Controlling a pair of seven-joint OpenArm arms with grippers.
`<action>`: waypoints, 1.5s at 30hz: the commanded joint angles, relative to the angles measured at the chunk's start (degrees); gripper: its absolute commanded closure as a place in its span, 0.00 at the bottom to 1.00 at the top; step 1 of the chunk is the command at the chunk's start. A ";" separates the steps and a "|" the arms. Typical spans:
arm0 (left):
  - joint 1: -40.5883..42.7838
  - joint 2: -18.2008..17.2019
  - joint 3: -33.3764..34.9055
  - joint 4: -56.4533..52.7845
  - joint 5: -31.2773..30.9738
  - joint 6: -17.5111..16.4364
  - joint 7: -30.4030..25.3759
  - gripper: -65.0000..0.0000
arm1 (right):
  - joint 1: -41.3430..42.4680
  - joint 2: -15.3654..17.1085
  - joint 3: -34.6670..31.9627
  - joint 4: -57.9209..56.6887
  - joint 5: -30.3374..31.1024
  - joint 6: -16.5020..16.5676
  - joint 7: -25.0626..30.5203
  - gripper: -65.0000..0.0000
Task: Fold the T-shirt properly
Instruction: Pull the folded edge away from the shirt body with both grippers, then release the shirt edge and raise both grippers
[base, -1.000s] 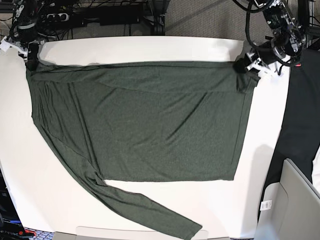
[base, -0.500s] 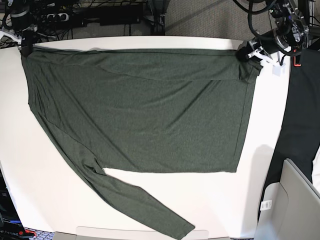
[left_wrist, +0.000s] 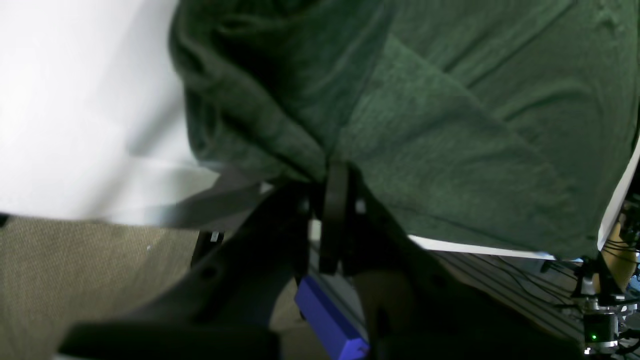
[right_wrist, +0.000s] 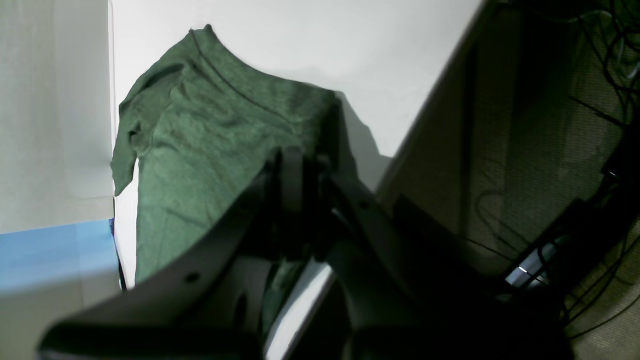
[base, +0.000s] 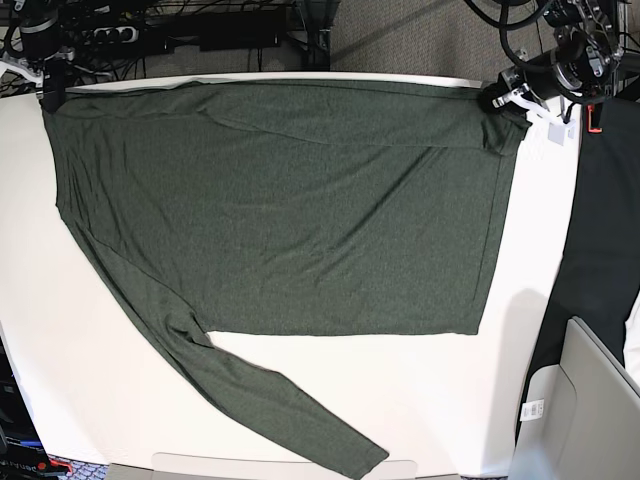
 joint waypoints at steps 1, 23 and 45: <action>-0.05 -0.72 -0.10 0.75 -0.88 0.23 0.69 1.00 | -0.40 0.94 0.44 0.99 1.12 0.38 0.78 0.99; 1.36 -2.21 -0.10 1.02 -1.06 0.41 0.69 0.64 | -1.27 0.85 0.52 0.99 1.30 -0.06 -0.89 0.70; 6.11 -4.06 -3.70 3.83 -1.15 0.14 0.69 0.59 | -5.49 0.77 4.83 5.74 1.56 0.20 -0.98 0.65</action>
